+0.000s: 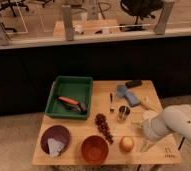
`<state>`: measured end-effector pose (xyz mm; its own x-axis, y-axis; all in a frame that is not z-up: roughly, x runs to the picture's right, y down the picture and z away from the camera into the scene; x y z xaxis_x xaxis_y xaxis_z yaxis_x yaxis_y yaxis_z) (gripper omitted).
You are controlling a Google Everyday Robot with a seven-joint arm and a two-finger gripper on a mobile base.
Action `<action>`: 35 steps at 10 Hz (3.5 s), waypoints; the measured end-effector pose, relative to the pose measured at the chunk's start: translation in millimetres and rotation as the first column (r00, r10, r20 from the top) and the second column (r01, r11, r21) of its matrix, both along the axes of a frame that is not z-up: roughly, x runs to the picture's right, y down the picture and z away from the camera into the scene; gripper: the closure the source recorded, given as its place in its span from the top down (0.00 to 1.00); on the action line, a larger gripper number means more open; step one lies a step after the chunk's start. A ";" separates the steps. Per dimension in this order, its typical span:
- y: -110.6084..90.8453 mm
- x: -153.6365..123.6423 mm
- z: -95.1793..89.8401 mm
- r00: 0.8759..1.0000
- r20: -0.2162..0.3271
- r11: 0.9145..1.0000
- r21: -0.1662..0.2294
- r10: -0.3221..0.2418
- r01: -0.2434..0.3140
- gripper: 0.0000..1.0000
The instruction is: Place apple in plastic cup
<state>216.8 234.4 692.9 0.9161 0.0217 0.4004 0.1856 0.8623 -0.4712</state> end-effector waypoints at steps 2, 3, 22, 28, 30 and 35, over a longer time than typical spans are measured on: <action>-0.4 -0.8 0.4 1.000 0.001 1.000 0.000 -0.002 0.002 0.80; 0.2 -0.5 1.0 1.000 0.003 1.000 -0.004 0.004 -0.004 0.80; 68.1 -48.0 64.8 0.902 0.339 0.952 -0.238 0.267 -0.193 0.76; 72.1 -50.2 70.8 0.891 0.353 0.944 -0.261 0.287 -0.201 0.55; 72.5 -50.2 71.0 0.891 0.353 0.944 -0.261 0.286 -0.200 0.37; 73.2 -50.4 70.7 0.891 0.353 0.944 -0.263 0.286 -0.199 0.08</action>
<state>166.5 307.6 763.6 0.6485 0.3478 0.6771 0.1861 0.7901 -0.5841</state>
